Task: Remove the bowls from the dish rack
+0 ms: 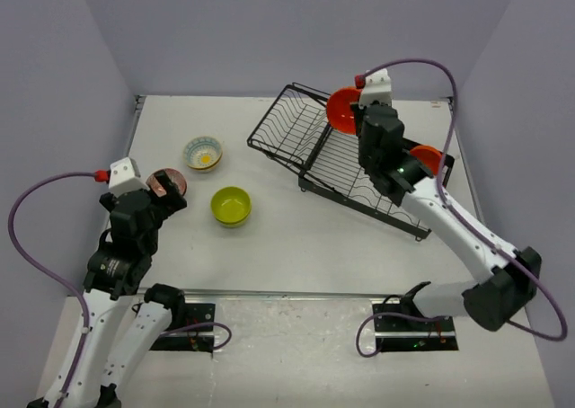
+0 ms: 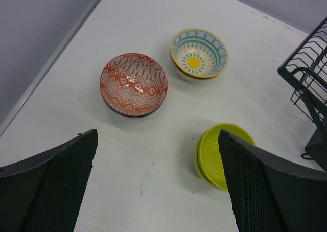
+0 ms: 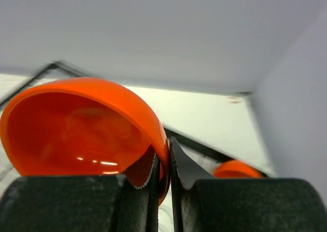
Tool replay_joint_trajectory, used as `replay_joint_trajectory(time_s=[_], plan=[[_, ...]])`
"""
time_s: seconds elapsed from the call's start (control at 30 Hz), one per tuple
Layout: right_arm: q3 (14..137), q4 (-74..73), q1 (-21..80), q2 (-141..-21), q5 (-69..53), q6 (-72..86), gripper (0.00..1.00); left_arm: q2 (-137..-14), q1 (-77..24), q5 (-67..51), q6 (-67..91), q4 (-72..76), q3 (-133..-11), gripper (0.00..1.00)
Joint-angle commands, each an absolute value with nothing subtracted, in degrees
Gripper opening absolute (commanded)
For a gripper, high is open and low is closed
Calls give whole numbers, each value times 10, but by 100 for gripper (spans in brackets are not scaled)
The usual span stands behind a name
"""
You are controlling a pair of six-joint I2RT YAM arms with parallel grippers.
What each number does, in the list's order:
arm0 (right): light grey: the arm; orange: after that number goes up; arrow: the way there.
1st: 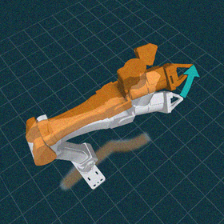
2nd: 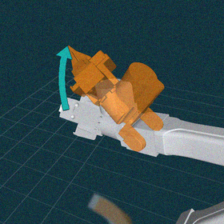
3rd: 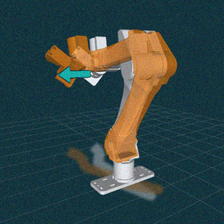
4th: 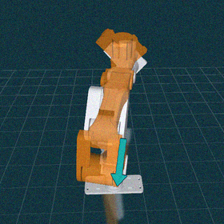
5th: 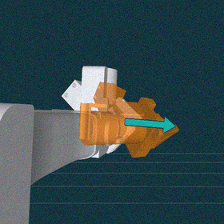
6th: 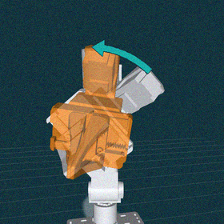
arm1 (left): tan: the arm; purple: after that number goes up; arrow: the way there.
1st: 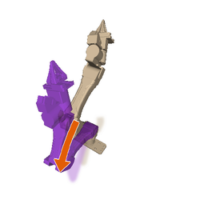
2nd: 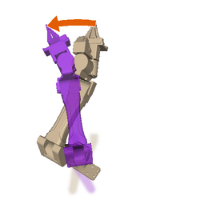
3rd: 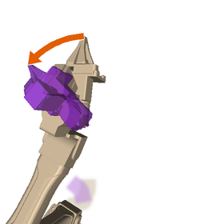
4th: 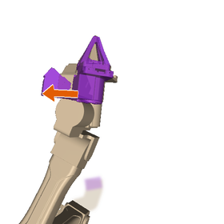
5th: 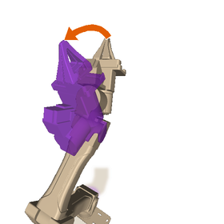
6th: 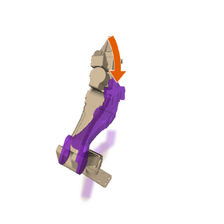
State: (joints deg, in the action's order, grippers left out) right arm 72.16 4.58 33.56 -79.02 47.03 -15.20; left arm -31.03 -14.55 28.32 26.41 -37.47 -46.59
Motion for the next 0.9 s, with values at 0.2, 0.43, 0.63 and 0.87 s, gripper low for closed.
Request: replay_joint_trajectory(time_s=[0.2, 0.43, 0.63, 0.87], plan=[[630, -313, 387, -703, -21, 277, 0, -278, -134, 330, 287, -376, -475, 100], [612, -300, 459, -799, -73, 317, 0, -286, -134, 318, 281, -373, -472, 100], [695, -343, 491, -924, -55, 316, 0, -280, -134, 314, 281, -372, -469, 100], [765, -347, 508, -1048, -61, 316, 0, -281, -134, 303, 277, -369, -468, 100]])
